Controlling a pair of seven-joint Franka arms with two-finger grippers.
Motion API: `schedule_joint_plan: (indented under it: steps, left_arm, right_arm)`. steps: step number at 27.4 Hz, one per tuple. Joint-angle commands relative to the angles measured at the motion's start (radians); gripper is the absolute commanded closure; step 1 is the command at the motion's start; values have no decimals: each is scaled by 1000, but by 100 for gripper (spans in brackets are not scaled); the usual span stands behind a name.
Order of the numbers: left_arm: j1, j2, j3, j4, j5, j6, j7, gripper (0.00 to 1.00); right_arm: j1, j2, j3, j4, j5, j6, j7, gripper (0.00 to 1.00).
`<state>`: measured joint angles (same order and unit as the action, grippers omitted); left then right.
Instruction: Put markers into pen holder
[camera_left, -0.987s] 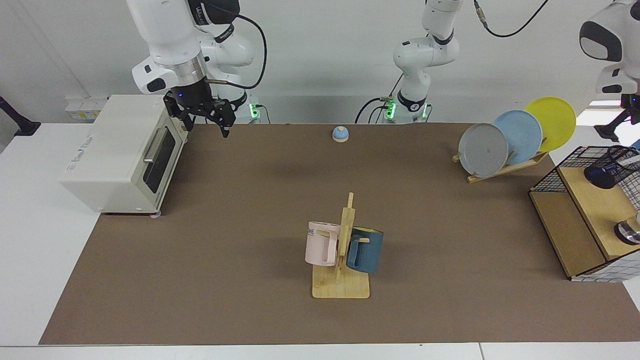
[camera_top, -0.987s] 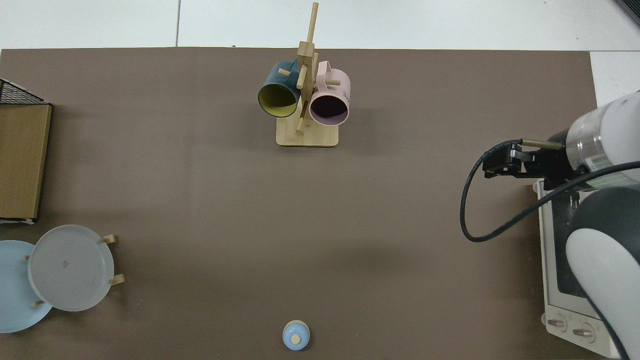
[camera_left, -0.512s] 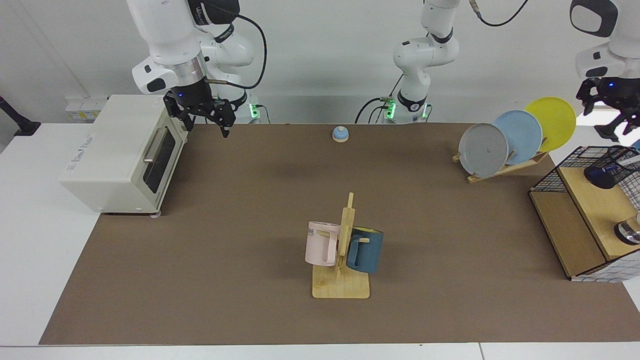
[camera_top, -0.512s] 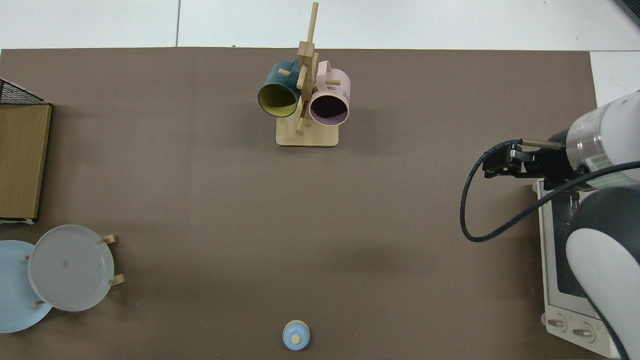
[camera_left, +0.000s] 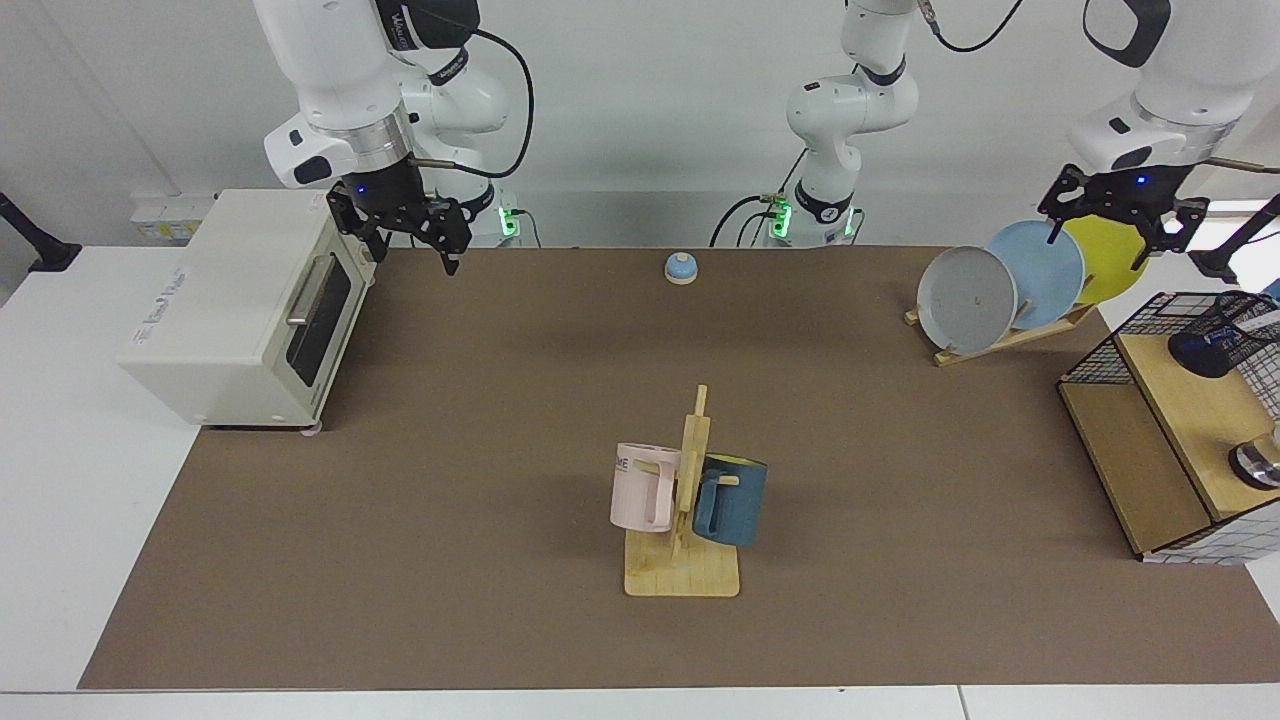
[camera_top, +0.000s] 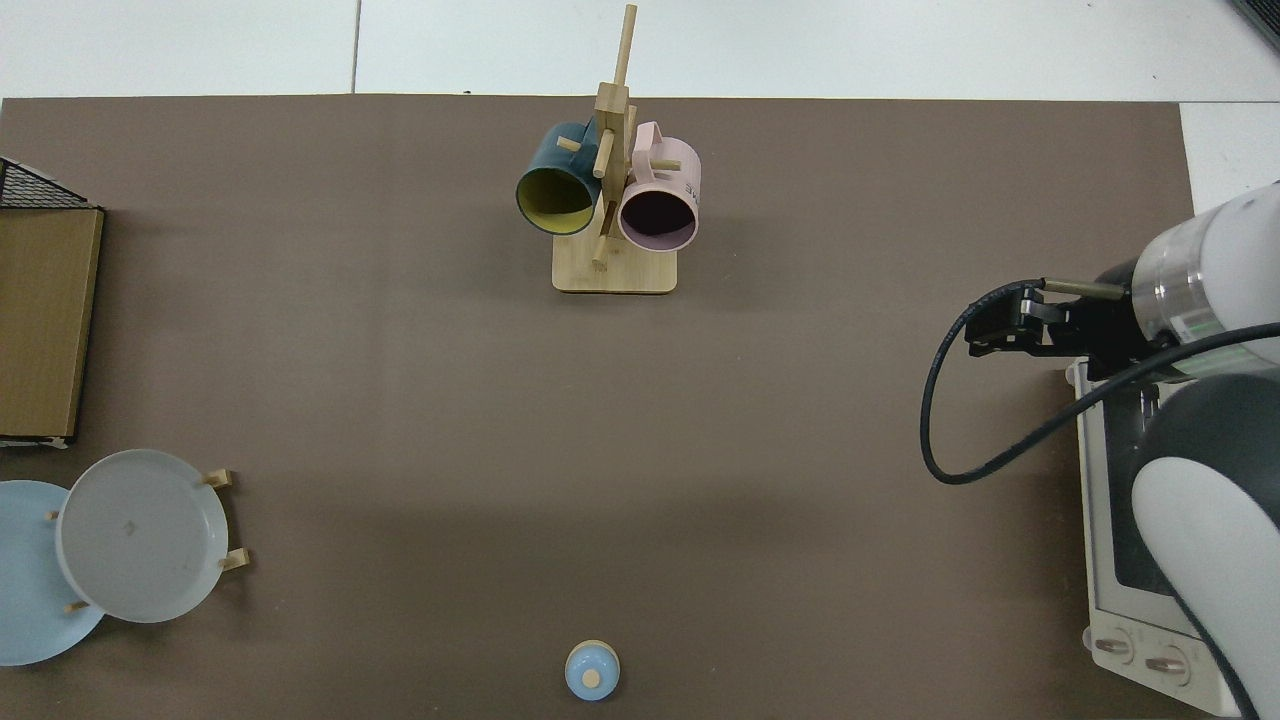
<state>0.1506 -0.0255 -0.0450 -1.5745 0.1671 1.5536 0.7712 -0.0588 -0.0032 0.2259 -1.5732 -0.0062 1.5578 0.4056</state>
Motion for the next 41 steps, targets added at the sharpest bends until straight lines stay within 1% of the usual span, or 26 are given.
schedule_joint_plan:
  steps: [1,7,12,17,20,24,31,33,38,41]
  left_arm:
    - [1,-19,-22,11,-83,-43,-186,0]
    - [0,-24,-61,7,-121,-41,-358,0]
    - [0,-24,-102,8,-127,-32,-503,0]
    - [-6,-24,-133,8,-133,-29,-526,0]
    - [-8,-24,-139,11,-168,-32,-535,0]
    - [-5,-20,-128,13,-185,-43,-550,0]
    - [-19,-22,-122,14,-192,-63,-567,0]
    - [-42,-22,-107,14,-192,-63,-567,0]
    - [-134,-22,-3,14,-190,-64,-566,0]
    - [-140,-22,8,14,-185,-64,-563,0]
  right_arm:
    - [-15,-9,10,-11,20,13,15,0]
    - [-15,-9,10,-11,20,13,15,0]
    - [-15,-9,10,-11,20,13,15,0]
    - [-15,-9,10,-11,20,13,15,0]
    - [-15,-9,10,-11,20,13,13,0]
    - [-15,-9,10,-11,20,13,15,0]
    - [-15,-9,10,-11,20,13,15,0]
    - [-15,-9,10,-11,20,13,15,0]
    - [-15,-9,10,-11,20,13,15,0]
    - [-15,-9,10,-11,20,13,13,0]
